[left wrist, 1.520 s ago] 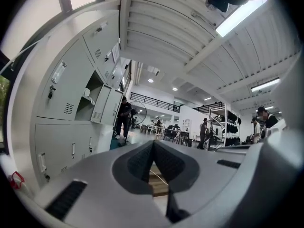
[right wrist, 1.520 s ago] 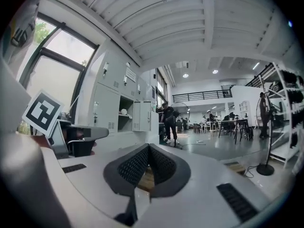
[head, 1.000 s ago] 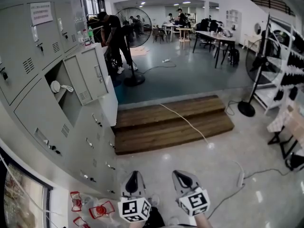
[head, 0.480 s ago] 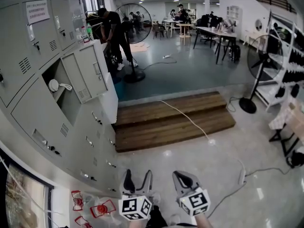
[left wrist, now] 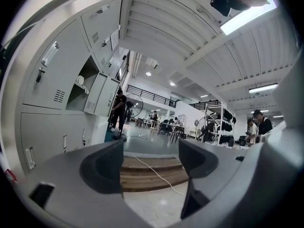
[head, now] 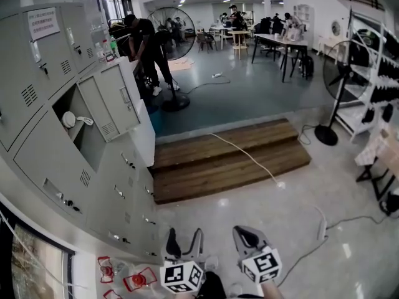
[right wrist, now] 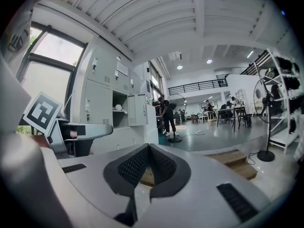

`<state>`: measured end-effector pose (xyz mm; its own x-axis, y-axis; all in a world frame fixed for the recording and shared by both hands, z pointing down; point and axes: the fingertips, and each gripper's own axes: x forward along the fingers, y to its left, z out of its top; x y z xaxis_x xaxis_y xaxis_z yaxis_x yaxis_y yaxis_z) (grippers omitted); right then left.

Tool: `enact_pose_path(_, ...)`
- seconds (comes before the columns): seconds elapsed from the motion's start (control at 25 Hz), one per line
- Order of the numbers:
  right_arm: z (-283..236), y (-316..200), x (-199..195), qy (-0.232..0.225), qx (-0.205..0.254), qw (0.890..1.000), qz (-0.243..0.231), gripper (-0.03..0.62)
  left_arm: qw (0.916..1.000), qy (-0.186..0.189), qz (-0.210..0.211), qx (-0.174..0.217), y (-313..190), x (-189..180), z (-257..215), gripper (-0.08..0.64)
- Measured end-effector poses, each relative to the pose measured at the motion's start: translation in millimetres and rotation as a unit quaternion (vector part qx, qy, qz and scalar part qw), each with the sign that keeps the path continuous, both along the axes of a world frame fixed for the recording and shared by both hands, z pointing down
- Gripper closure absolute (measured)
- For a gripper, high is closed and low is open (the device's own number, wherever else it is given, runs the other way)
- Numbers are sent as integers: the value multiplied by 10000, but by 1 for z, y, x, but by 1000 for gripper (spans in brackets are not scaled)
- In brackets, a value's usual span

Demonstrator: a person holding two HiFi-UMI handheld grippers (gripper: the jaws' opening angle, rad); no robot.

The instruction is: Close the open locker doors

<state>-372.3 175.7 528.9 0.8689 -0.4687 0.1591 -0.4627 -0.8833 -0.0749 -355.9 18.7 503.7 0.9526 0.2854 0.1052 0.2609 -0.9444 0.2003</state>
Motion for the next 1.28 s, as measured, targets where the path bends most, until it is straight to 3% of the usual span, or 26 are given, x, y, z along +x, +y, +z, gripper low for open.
enact_pose_path(0.32, -10, -18, 81, -107, -312, 9994, 117, 587, 9999, -94, 47, -99, -21, 88, 11, 219)
enact_pose_path(0.52, -32, -49, 150, 79, -586, 9982, 91, 586, 9975, 43, 196, -682, -50, 169, -7, 219)
enact_pose_path(0.68, -48, -71, 194, 97, -732, 9972, 87, 587, 9974, 249, 175, -646, -75, 225, -32, 220)
enact_pose_path(0.96, -40, -96, 243, -72, -883, 9960, -56, 587, 9970, 241, -100, -726, -117, 282, -36, 219)
enact_pose_path(1.28, -21, -114, 305, -295, -930, 9944, -396, 586, 9991, 231, -341, -114, -128, 326, -26, 220)
